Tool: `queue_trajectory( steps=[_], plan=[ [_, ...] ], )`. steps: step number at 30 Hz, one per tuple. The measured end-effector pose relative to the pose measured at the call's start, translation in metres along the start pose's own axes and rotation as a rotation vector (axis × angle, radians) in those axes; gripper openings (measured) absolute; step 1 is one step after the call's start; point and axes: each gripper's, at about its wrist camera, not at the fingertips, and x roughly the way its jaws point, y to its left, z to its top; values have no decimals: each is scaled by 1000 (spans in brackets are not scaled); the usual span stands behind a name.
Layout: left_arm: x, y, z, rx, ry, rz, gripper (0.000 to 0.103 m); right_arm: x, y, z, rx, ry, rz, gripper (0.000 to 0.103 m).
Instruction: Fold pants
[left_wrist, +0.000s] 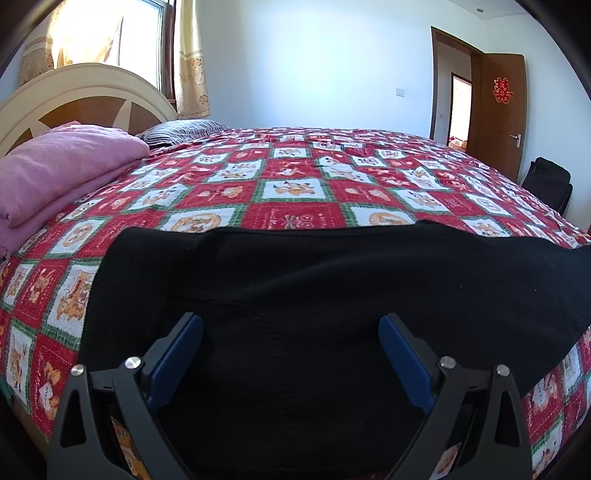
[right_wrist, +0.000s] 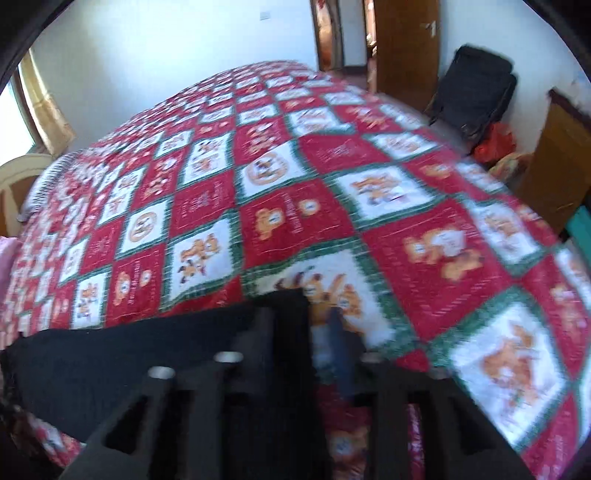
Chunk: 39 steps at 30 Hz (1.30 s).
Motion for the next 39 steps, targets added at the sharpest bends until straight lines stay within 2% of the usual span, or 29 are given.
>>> queue_trajectory(
  steps=[2,3,8,11,12,19,22,23,24,26,34,39],
  plan=[
    [-1,0,0,-7,-2,1,99,-26,2,-9,8,-35,55,48],
    [-2,-1,-1,-9,-3,2,99,-32,3,-14,9,-24,82,48],
    [-1,-3,-1,2,-4,9,100,-34,14,-42,-31,54,21,48],
    [0,-3,0,4,-1,8,100,-27,4,-53,-2,48,13,26],
    [-1,-3,0,7,1,10,100,-29,1,-56,8,32,26,23],
    [1,-3,-1,11,3,9,102,-27,3,-65,-44,40,5,22],
    [-1,-2,1,14,23,2,102,-35,4,-61,-46,27,6,25],
    [-2,-2,2,12,24,0,102,-40,1,-57,-17,17,20,31],
    [-3,-1,3,11,23,-2,102,-45,0,-56,0,-1,29,43],
    [-5,0,5,5,22,3,102,-54,-4,-52,35,-52,46,56],
    [-9,8,10,-2,20,23,102,-21,-15,-38,112,4,121,57],
    [-9,20,10,-14,20,46,103,-12,-31,-38,198,-1,207,57]
  ],
)
